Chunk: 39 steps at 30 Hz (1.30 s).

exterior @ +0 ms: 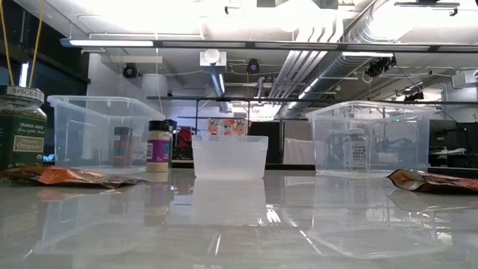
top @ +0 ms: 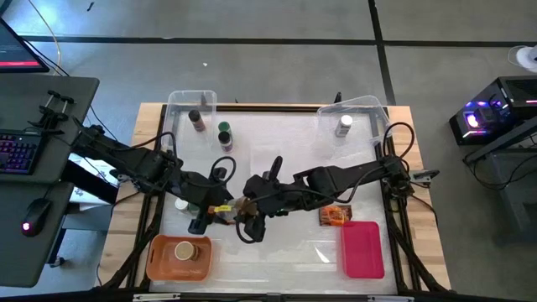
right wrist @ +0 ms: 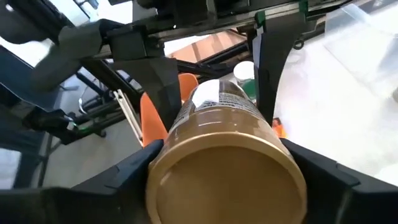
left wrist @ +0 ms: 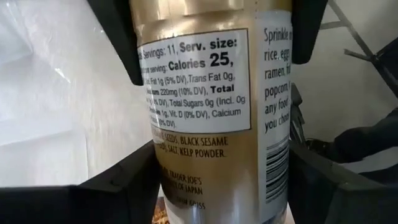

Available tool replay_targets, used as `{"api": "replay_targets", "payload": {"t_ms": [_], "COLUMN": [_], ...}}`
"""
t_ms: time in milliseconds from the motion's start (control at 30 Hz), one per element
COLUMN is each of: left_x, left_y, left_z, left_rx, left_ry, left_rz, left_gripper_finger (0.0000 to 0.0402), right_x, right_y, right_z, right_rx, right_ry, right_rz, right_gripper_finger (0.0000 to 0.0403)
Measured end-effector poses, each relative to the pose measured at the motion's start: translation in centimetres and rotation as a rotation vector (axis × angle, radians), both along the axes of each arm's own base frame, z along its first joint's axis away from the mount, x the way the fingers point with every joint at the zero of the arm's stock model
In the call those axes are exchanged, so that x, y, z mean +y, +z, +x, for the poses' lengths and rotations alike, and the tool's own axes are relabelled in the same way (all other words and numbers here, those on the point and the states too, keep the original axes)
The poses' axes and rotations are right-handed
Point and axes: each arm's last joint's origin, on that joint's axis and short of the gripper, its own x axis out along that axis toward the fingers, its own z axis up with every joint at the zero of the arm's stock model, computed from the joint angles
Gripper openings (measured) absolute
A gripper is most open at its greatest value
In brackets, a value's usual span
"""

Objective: Sort spices by type
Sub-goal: Put the gold seasoning bottle into the orange bin

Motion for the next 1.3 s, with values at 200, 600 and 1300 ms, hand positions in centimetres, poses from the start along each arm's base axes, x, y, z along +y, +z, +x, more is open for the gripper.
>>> {"api": "replay_targets", "payload": {"t_ms": [200, 600, 1300], "left_x": [0.1, 1.5, -6.7], "left_y": [-0.4, 0.5, -8.2], "left_z": [-0.4, -7.0, -14.3], "left_rx": [0.05, 0.029, -0.509], "left_ry": [-0.008, 0.262, 0.584], "left_rz": [0.033, -0.047, -0.53], "left_gripper_finger": [0.0244, 0.0244, 0.0244], "right_x": [-0.4, -1.9, -1.2], "right_y": [0.2, 3.7, 0.8], "right_z": [0.3, -3.4, 1.6], "right_rx": [-0.016, -0.043, -0.098], "right_ry": [-0.022, -0.175, 0.108], "right_rz": [0.085, -0.018, 0.195], "right_gripper_finger": [0.0363, 0.0374, 0.0375]}}
